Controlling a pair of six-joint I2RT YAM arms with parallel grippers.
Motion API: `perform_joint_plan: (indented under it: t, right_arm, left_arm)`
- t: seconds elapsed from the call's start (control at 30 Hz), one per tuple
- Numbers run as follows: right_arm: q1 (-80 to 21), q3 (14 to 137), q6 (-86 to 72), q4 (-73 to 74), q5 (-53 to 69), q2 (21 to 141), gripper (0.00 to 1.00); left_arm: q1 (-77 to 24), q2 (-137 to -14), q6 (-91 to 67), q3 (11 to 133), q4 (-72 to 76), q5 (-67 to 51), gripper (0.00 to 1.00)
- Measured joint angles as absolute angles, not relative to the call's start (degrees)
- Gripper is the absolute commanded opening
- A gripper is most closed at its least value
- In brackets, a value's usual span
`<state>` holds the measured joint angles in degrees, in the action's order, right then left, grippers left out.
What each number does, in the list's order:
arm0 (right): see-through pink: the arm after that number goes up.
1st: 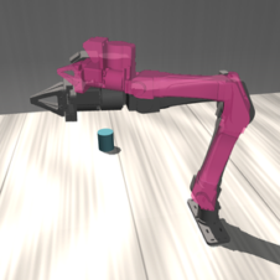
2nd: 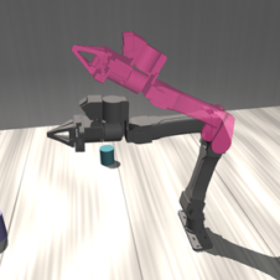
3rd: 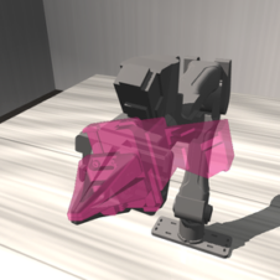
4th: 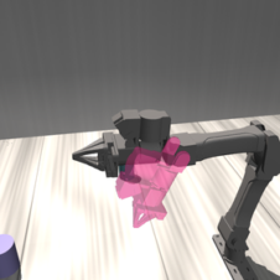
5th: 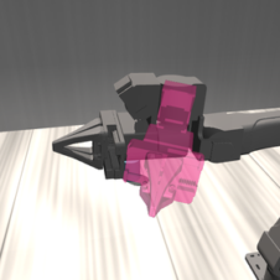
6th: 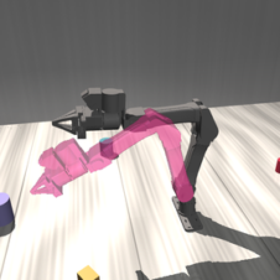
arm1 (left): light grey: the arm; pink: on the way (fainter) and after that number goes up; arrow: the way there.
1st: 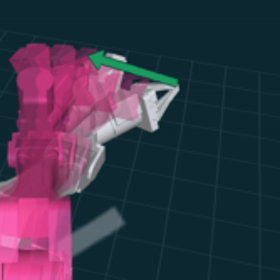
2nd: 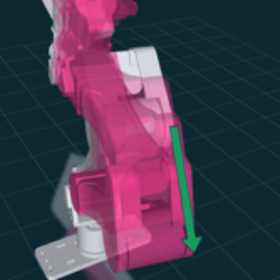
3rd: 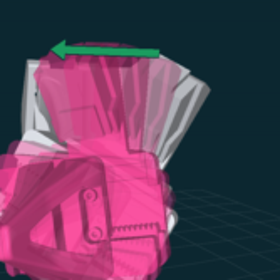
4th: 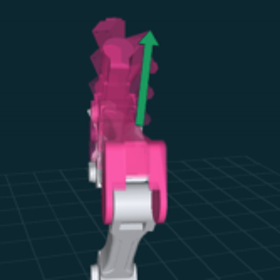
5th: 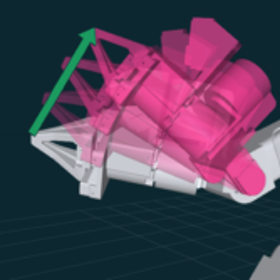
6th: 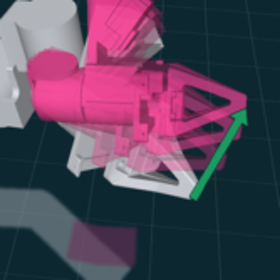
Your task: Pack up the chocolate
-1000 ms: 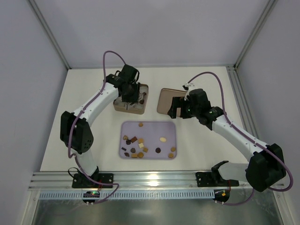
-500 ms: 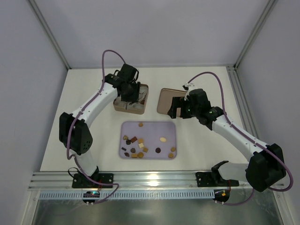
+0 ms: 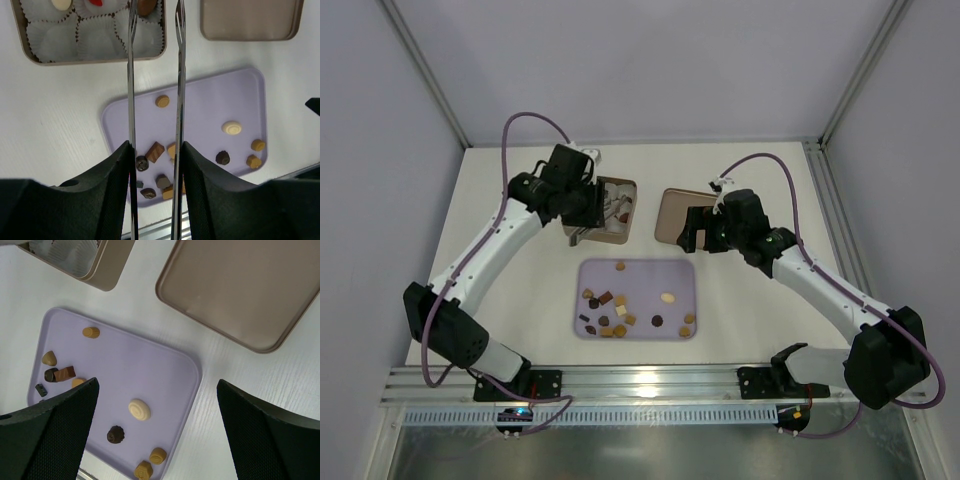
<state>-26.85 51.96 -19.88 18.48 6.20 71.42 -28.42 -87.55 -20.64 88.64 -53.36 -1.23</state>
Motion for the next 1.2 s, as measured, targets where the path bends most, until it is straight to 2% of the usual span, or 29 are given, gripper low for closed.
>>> perform_joint_plan:
  t: [0.2,0.57,1.2]
  right_arm:
    - [-26.9,52.0,-19.9,18.4,6.2,71.4,1.00]
    - [-26.9,51.5,-20.1,18.2,6.2,70.8,1.00]
    - [-26.9,51.1,-20.3,18.1,6.1,70.0,1.00]
  left_arm:
    - [-30.8,-81.4,-21.4,81.6,-54.7,-1.3,0.43]
    - [-43.3,-75.5,-25.4,72.2,-55.8,1.1,0.44]
    - [-43.8,-77.3,-28.0,67.3,-54.5,7.5,0.45]
